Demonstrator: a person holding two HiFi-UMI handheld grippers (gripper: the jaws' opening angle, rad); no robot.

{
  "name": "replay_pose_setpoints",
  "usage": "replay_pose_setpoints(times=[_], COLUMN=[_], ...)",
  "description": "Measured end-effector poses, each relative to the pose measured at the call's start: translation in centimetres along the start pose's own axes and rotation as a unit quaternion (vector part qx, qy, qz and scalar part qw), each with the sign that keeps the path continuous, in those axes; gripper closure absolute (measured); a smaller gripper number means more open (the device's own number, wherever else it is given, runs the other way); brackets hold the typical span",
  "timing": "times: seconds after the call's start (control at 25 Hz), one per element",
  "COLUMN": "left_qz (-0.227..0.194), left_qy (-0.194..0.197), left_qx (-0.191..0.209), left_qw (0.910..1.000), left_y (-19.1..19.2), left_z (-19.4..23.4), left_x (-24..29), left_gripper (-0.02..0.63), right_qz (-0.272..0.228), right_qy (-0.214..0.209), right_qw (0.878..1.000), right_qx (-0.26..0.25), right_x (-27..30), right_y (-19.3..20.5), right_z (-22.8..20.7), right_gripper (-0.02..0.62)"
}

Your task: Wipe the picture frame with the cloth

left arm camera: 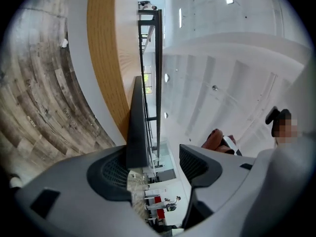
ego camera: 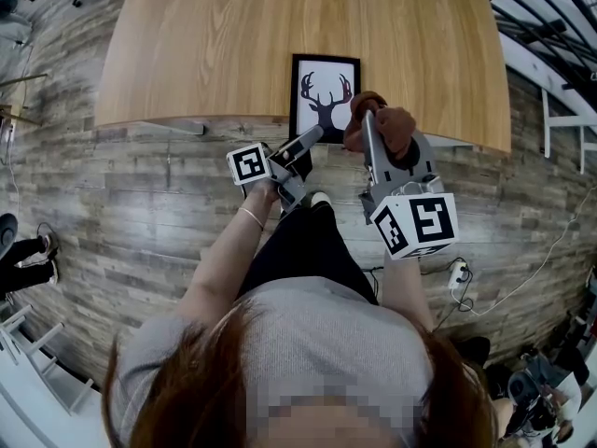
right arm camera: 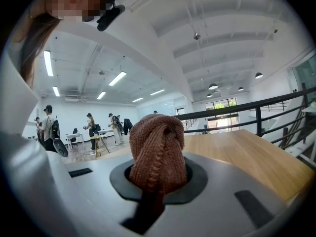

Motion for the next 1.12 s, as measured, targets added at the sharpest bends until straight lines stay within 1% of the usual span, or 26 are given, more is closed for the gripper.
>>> replay_pose_setpoints(times=[0.12, 0.16, 0.2, 0.28, 0.36, 0.44, 0.48, 0.56, 0.64, 0.68, 0.72, 0.8, 0.84, 0.92, 0.96, 1.0, 1.12], left_qz=[0.014, 0.02, 0.029, 0.06, 0.082, 0.082, 0.077, 0.061, 0.046, 0.039, 0.035, 0.034, 0.032, 0.013, 0.005, 0.005, 0.034], left_qy=[-0.017, -0.029, -0.051, -0.108, -0.158, -0.201, -0.214, -0.22, -0.212, -0.21, -0.21, -0.212, -0.21, -0.206, -0.204, -0.198, -0.173], left_qx=[0.007, 0.014, 0.031, 0.078, 0.105, 0.128, 0.143, 0.178, 0.218, 0.241, 0.264, 0.314, 0.34, 0.39, 0.413, 0.434, 0.485], left_qw=[0.9997, 0.9993, 0.9978, 0.9892, 0.9784, 0.9677, 0.9632, 0.9573, 0.9515, 0.9468, 0.9407, 0.9249, 0.9162, 0.8973, 0.8876, 0.8787, 0.8564], left_y=[1.0, 1.3, 1.5, 1.8, 2.4, 2.6, 2.5, 2.4, 1.9, 1.4, 0.8, -0.4, -0.9, -1.5, -1.7, -1.8, -1.4], left_z=[-0.3, -0.1, 0.3, 1.3, 1.4, 0.4, -0.6, -3.3, -6.3, -7.8, -9.0, -11.2, -12.2, -14.2, -15.1, -15.8, -17.3], left_x=[-1.2, -1.7, -2.5, -4.1, -5.5, -6.7, -7.2, -7.3, -6.7, -6.1, -5.5, -4.1, -3.4, -2.2, -1.7, -1.2, 0.1], left_gripper=[0.325, 0.325, 0.325, 0.325, 0.325, 0.327, 0.327, 0.327, 0.327, 0.327, 0.328, 0.33, 0.352, 0.493, 0.553, 0.58, 0.598], right_qz=[-0.003, -0.004, -0.005, -0.007, -0.008, -0.008, -0.008, -0.007, -0.007, -0.008, -0.012, -0.023, -0.026, -0.027, -0.029, -0.031, -0.04], right_qy=[0.004, 0.005, 0.006, 0.007, 0.005, 0.005, 0.006, 0.01, 0.013, 0.013, 0.012, 0.013, 0.016, 0.022, 0.025, 0.029, 0.04], right_qw=[1.0, 1.0, 1.0, 1.0, 1.0, 1.0, 1.0, 1.0, 1.0, 1.0, 1.0, 0.999, 0.999, 0.999, 0.999, 0.999, 0.998], right_qx=[0.001, 0.001, 0.002, 0.002, -0.003, -0.008, -0.009, -0.013, -0.018, -0.02, -0.022, -0.023, -0.022, -0.023, -0.025, -0.027, -0.031], right_x=[-0.3, -0.4, -0.4, -0.6, -0.8, -1.0, -1.1, -1.4, -1.6, -1.6, -1.6, -1.6, -1.6, -1.7, -1.8, -1.8, -2.1], right_y=[0.1, 0.2, 0.3, 0.3, 0.2, 0.1, 0.1, -0.1, -0.2, -0.3, -0.4, -0.5, -0.5, -0.5, -0.6, -0.7, -1.0], right_z=[0.1, 0.2, 0.2, 0.5, 0.7, 0.9, 0.9, 1.0, 1.1, 1.2, 1.4, 1.7, 1.8, 2.0, 2.1, 2.2, 2.4], right_gripper=[0.549, 0.549, 0.549, 0.549, 0.549, 0.549, 0.549, 0.549, 0.549, 0.549, 0.549, 0.549, 0.549, 0.549, 0.549, 0.549, 0.549])
Point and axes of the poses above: the fingertips, and each gripper's own axes: x forward along the fingers, z to its left, y out of its underside, the point moved 5 cm from there along -x, backward along the fingers, and after that the axes turned 7 degrees about x, right-handed, at the moved point
